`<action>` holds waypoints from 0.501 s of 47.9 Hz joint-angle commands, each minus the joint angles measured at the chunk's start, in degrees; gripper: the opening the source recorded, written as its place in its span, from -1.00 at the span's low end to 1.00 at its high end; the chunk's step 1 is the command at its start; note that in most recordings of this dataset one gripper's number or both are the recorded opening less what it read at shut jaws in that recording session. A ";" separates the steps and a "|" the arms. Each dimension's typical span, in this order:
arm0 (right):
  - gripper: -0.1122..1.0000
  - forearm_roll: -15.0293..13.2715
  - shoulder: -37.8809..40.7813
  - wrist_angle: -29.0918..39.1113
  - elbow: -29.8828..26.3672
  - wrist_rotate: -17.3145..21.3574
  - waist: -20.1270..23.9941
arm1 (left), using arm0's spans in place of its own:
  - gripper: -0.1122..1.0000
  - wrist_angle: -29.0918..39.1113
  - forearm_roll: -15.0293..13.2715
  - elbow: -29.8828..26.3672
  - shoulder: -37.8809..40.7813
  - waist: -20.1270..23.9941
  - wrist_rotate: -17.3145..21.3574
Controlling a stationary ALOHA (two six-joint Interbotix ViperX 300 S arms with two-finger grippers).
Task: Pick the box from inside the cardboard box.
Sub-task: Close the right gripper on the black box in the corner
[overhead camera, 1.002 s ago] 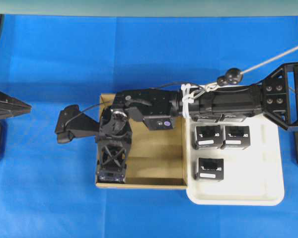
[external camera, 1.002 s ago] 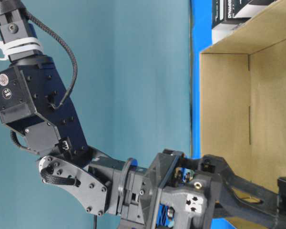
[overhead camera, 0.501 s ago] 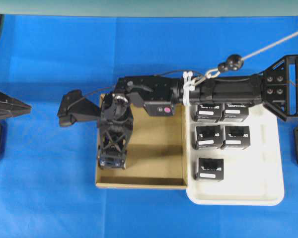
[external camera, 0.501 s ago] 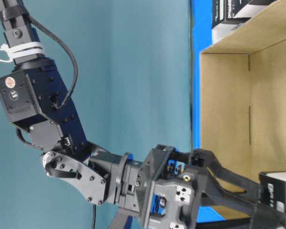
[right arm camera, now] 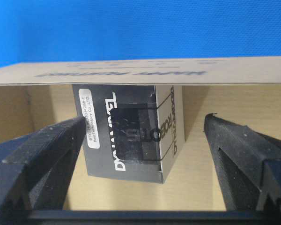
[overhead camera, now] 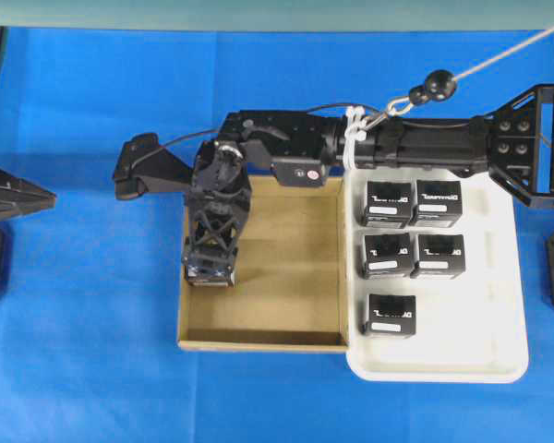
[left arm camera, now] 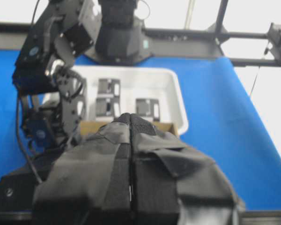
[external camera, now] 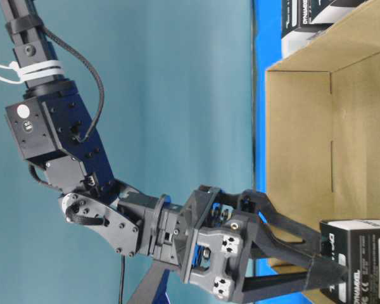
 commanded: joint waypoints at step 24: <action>0.99 -0.62 -0.18 0.09 -0.18 -1.23 -1.76 | -0.92 -0.79 0.18 -1.58 0.70 -0.18 0.26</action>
